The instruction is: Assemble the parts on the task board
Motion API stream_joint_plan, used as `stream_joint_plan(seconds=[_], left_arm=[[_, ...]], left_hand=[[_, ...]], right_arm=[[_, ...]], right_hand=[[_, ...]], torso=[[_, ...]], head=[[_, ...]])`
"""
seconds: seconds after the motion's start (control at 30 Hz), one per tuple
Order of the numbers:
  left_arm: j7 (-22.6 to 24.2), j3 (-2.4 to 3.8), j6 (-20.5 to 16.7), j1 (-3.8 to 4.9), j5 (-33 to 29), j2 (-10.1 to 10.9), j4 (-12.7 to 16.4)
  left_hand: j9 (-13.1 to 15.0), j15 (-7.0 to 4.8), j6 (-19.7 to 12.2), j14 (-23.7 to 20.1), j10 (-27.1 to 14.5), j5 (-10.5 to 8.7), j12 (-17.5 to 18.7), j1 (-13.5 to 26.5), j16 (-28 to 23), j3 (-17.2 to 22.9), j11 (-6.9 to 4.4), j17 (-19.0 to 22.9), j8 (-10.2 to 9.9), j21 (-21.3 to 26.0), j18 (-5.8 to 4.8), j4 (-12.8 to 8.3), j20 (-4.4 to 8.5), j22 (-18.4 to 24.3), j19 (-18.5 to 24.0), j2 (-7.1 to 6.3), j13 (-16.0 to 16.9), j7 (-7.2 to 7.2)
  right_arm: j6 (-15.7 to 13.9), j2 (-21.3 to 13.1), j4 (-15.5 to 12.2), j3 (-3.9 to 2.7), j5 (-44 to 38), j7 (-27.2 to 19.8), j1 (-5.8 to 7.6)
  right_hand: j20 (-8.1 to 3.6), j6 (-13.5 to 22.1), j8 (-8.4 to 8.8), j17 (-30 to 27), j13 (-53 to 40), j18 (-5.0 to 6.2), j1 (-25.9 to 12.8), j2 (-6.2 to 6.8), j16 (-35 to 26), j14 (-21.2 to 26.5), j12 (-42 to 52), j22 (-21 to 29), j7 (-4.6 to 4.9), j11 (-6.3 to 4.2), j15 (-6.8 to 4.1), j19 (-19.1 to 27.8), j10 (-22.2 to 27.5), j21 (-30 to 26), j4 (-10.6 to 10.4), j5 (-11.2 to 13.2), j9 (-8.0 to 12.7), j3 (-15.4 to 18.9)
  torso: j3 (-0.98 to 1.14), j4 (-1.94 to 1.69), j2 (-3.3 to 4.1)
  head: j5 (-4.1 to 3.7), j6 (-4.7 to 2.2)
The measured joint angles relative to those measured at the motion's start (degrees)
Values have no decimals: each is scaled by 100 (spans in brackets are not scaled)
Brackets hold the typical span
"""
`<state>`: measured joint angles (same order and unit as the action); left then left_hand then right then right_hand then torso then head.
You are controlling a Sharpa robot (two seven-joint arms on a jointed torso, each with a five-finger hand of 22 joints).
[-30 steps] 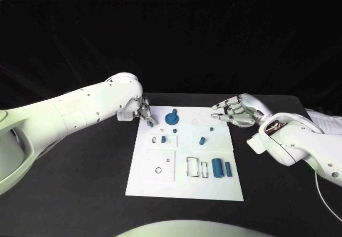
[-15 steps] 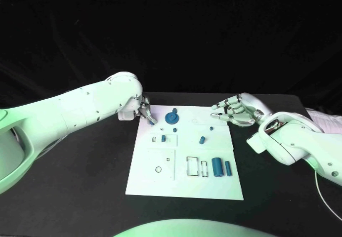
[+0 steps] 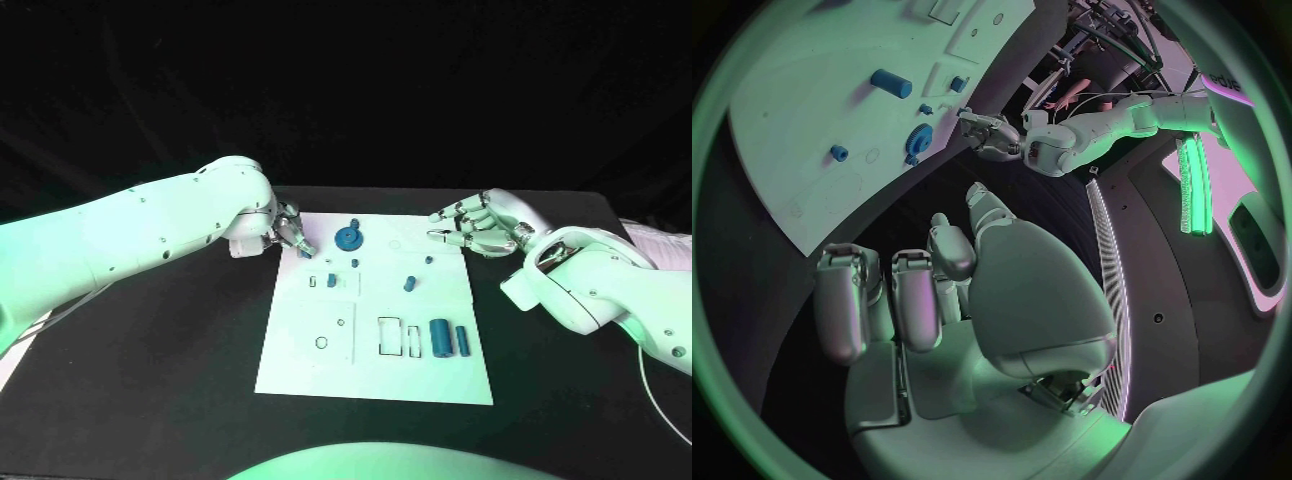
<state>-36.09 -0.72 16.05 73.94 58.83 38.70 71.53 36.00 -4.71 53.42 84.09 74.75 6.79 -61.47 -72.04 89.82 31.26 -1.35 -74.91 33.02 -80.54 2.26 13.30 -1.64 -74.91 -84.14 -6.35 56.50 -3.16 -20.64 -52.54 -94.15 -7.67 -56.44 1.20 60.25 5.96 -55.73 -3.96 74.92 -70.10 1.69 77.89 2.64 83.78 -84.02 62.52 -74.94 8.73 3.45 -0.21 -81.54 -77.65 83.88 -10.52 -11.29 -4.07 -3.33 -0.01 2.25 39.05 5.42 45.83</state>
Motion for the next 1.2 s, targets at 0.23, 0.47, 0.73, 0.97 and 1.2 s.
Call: stream_joint_plan(seconds=[0.23, 0.47, 0.73, 0.97, 1.2], left_arm=[[105, -33, -586, -194, -9, 375, 730], [235, -60, -1110, -383, 227, 591, 1165], [309, -66, -1273, -485, 621, 656, 1376], [307, -66, -1209, -500, 807, 685, 1389], [288, -64, -1038, -503, 906, 684, 1389]], left_hand=[[-1, 0, 13, 0, 60, 2, -78, 93, 0, 191, -19, 0, 50, -70, 0, -105, 0, 0, 0, -93, 71, 10], [-4, 0, 42, 0, 74, 2, -110, 115, 0, 222, -33, 0, 59, -71, 0, -123, 0, 0, 0, -115, 92, 21], [-6, 0, 43, 0, 101, -2, -110, 138, 0, 261, -19, 0, 59, -104, 0, -132, 0, 0, 0, -137, 97, 20], [-16, 0, 39, 0, 101, -3, -110, 183, 0, 316, -19, 0, 59, -103, 1, -187, 0, 0, 0, -182, 106, 24], [-41, 0, 60, 0, 121, -21, -134, 198, 0, 340, -40, -3, 81, -103, 0, -210, 0, 0, 0, -197, 116, 45]], right_arm=[[14, -17, 2, 7, 0, 4, 0], [30, -20, 5, 15, 0, 8, 0], [54, -25, 7, 23, 1, 12, 0], [69, -23, 11, 28, 1, 14, 0], [78, -20, 14, 31, 1, 15, 0]], right_hand=[[-3, -16, 0, 0, 5, 0, 1, -1, 0, 0, 0, 0, -17, 0, 0, 3, 0, 0, 0, -47, 0, 0], [-21, -17, 0, -1, 5, 1, 23, -23, 0, 0, 0, 1, -17, 0, 0, 21, 0, 0, 0, -70, 0, 0], [-21, -17, 0, -1, 5, 1, 23, -23, 0, 0, 0, 2, -17, 0, 0, 21, 0, 0, 0, -69, 0, 0], [-21, -16, 0, -1, 4, 1, 23, -23, 0, 0, 0, 2, -17, 0, 0, 21, 0, 0, 0, -69, 0, 0], [-21, -16, 0, -1, 4, 1, 23, -23, 0, 0, 0, 3, -17, 0, 0, 21, 0, 0, 0, -69, 0, 0]], torso=[[3, -33, -25], [8, -55, -43], [4, -60, -47], [3, -59, -43], [4, -59, -42]], head=[[0, 29], [15, 55], [8, 79], [13, 98], [9, 123]])
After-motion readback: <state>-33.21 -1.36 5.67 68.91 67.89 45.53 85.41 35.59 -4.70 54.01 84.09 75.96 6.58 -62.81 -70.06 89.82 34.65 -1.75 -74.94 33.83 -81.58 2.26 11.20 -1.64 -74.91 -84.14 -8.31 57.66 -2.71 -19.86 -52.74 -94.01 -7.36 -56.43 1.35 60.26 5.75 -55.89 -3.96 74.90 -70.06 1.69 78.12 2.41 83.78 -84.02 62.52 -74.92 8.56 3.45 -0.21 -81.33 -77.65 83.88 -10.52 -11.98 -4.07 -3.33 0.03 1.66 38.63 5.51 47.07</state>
